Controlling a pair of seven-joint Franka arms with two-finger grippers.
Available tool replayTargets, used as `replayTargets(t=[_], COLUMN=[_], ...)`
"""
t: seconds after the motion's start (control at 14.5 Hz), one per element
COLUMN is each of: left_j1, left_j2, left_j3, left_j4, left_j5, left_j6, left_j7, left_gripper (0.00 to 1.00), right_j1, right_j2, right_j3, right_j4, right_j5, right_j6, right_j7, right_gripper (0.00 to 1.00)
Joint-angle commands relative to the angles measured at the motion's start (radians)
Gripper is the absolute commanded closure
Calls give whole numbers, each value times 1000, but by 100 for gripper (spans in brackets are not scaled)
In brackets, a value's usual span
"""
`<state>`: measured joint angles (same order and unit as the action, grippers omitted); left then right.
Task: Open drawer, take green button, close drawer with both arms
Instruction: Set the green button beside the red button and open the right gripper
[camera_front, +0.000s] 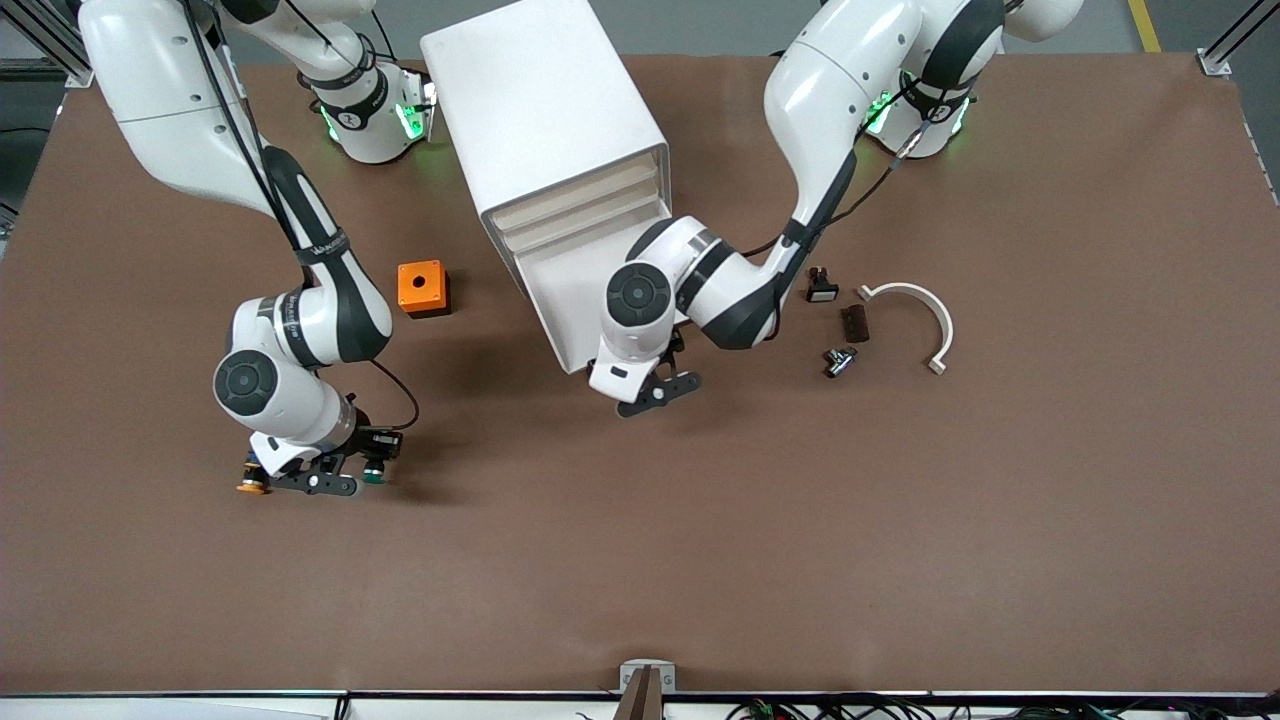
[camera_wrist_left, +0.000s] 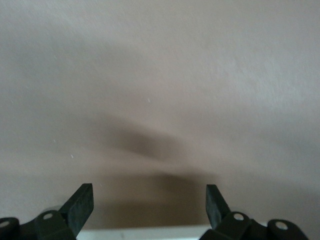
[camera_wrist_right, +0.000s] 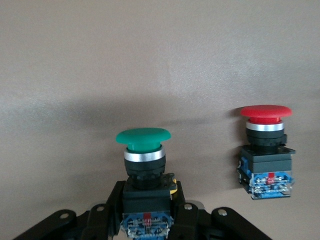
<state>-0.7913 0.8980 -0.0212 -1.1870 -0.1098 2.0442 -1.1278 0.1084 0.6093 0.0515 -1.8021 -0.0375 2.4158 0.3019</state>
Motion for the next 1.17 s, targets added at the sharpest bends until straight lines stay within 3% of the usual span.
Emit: replayTargets(t=[0.0, 0.28, 0.55, 0.62, 0.69, 0.76, 0.97, 1.1], left_j1=[-38, -85, -89, -88, -86, -85, -86, -88], left_j2=[-30, -34, -34, -34, -33, -34, -31, -30], left_j3=[3, 0, -58, -69, -80, -83, -89, -92], left_j4=[-37, -54, -62, -62, -62, -62, -62, -68], left_j5=[21, 13, 2, -2, -33, -69, -142, -191], left_j6=[13, 5, 2, 1, 1, 1, 1, 1], left_j7=[-62, -93, -128, -130, -130, -129, -127, -129], left_gripper=[1, 1, 1, 1, 1, 1, 1, 1], right_j1=[2, -1, -1, -1, -1, -1, -4, -6], right_j2=[7, 24, 47, 47, 46, 44, 33, -2], right_j3=[2, 2, 2, 2, 2, 2, 1, 2], right_j4=[-6, -3, 1, 3, 3, 3, 9, 41], right_j5=[-7, -9, -9, -9, -9, -9, -9, -9], right_j6=[9, 12, 57, 55, 55, 52, 34, -57], right_j7=[0, 3, 3, 3, 3, 2, -7, -7], right_gripper=[99, 98, 94, 69, 17, 0, 0, 0])
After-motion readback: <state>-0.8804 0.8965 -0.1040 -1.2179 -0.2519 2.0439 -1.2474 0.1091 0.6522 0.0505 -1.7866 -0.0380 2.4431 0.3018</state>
